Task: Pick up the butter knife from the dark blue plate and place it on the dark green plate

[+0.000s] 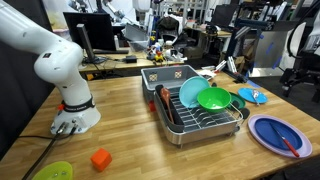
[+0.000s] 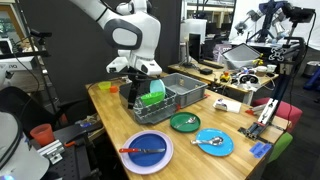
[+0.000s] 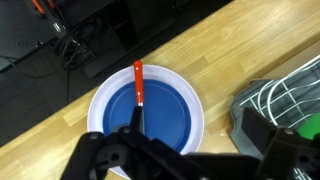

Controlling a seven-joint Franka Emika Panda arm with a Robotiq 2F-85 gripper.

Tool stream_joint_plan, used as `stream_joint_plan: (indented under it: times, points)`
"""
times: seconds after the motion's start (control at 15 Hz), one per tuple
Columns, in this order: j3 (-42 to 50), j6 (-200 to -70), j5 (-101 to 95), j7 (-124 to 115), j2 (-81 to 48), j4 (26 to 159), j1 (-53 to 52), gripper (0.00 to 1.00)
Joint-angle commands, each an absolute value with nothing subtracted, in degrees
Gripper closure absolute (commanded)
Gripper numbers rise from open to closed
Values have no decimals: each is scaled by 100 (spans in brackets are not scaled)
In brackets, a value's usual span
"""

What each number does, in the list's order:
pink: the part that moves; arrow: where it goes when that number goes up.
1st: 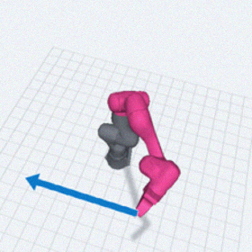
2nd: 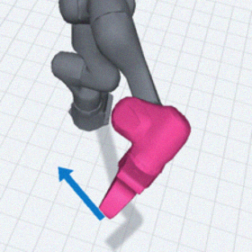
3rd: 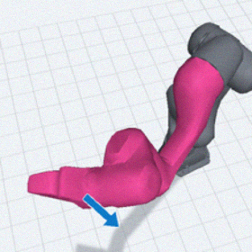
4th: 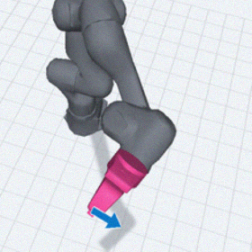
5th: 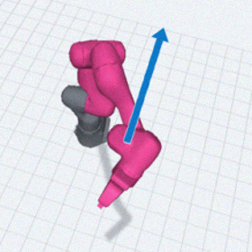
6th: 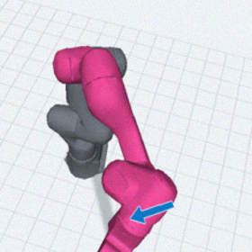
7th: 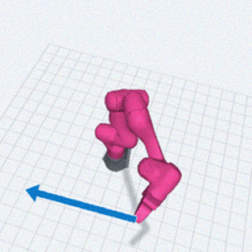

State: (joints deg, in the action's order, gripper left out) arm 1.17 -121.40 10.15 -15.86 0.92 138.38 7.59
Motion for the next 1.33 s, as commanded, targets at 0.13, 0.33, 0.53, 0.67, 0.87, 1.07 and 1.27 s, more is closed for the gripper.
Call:
stream_joint_plan:
  times: [0.13, 0.33, 0.53, 0.67, 0.87, 1.07, 1.27]
  points:
    - [261, -12753, 488, -1253, -1118, 13540, 626, 0]
    - [298, -12731, 78, -1208, -1747, 13330, 581, 0]
    - [335, -12677, -257, -1168, -2198, 13170, 545, 0]
    - [314, -12634, -378, -1012, -2385, 13100, 544, 0]
    - [276, -12841, -215, -1080, -2146, 13428, 558, 0]
    - [274, -12833, -220, -1058, -2155, 13391, 558, 0]
    - [289, -12873, -185, -1156, -2197, 13387, 550, 0]
